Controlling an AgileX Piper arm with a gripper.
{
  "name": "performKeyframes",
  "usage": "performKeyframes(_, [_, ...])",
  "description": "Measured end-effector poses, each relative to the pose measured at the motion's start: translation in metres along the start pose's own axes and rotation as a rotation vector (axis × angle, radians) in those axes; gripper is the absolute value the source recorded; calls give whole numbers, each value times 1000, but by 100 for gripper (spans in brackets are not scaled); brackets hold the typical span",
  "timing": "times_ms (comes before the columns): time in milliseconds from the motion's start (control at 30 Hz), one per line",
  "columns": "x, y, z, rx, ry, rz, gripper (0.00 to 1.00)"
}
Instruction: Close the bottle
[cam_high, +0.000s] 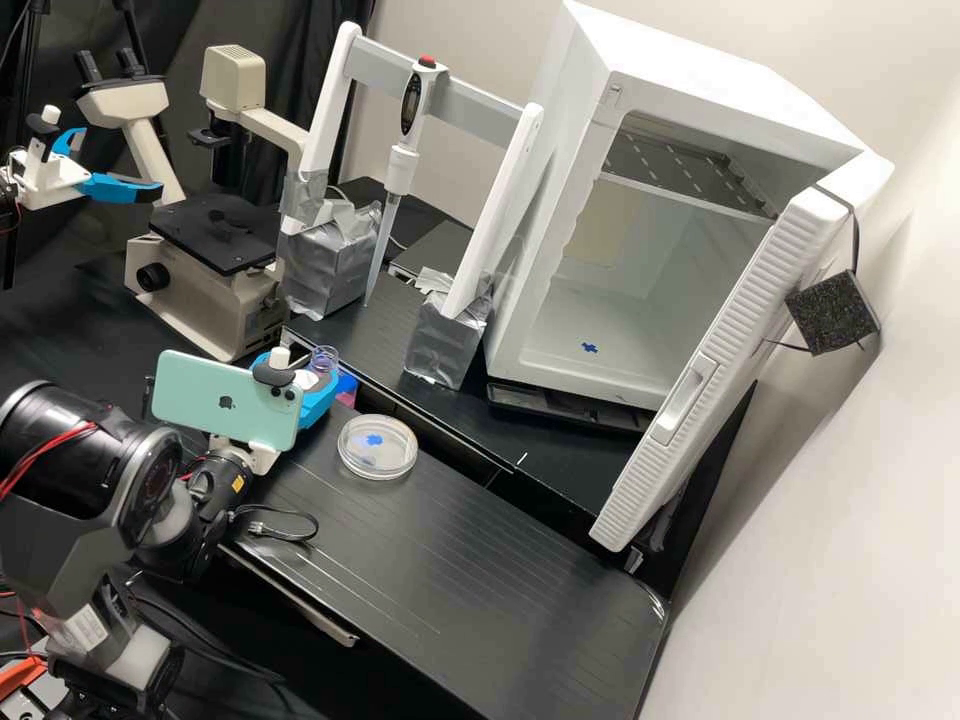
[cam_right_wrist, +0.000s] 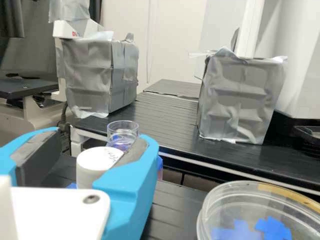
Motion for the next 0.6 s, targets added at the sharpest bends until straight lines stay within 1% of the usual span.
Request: performKeyframes(600, [1, -2, 2, 0, -8, -10, 0])
